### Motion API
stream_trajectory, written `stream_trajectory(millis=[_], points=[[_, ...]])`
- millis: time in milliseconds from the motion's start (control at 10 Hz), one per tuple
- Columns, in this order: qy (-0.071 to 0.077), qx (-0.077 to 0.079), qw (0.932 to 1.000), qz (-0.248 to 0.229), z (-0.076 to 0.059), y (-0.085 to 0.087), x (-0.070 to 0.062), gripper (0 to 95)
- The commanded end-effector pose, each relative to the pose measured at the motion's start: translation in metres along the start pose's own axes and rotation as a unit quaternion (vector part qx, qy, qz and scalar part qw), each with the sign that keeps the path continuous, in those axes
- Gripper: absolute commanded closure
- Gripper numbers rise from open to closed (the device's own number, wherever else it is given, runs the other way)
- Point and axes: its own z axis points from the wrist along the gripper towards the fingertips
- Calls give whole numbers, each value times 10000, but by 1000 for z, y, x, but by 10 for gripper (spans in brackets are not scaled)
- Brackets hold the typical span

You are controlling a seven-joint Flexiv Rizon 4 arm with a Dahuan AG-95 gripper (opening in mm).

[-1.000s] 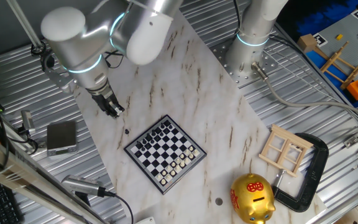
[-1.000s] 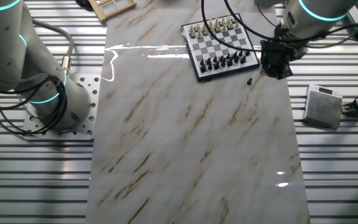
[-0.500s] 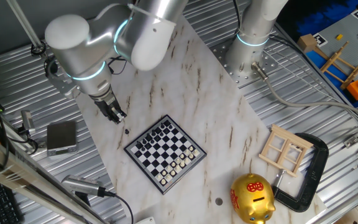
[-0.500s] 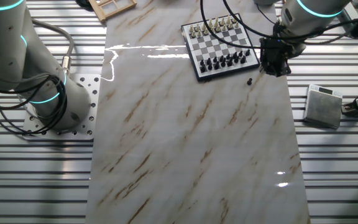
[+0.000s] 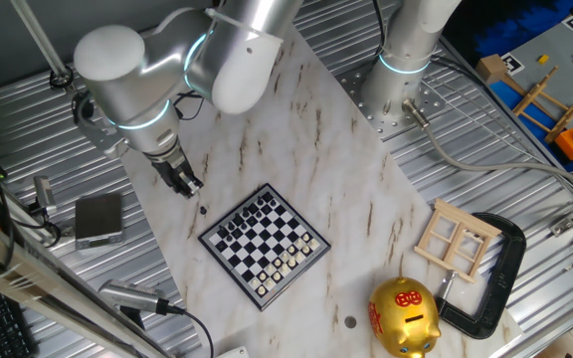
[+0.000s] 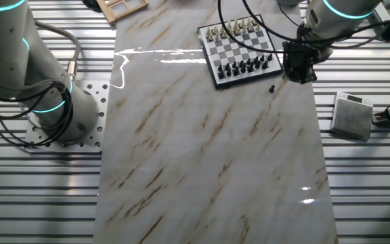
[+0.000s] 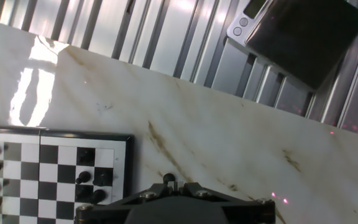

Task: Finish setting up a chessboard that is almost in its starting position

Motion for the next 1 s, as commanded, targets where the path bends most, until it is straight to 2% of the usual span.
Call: stream_trajectory(millis=[100,500,800,1000], points=[[24,40,10000,21,0,0,0,760],[-7,76,10000,29,0,0,0,760],[-9,61,9999,145,6,0,11,760],[6,1,9998,208,8,-1,13,760]])
